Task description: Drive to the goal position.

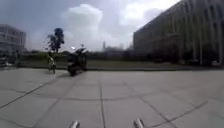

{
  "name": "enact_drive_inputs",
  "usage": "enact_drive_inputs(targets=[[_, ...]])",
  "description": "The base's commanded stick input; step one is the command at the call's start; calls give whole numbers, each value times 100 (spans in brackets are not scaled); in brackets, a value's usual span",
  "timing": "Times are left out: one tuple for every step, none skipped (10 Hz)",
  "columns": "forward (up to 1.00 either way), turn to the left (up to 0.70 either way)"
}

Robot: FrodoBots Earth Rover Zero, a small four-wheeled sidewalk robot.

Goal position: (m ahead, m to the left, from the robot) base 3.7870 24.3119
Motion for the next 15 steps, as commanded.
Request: enact_drive_inputs(targets=[[70, 27], [70, 27], [70, 27], [70, 27], [70, 27], [70, 27], [70, 27], [70, 27], [70, 27], [70, 27], [29, 38], [0, 45], [0, 45], [0, 45], [0, 45]])
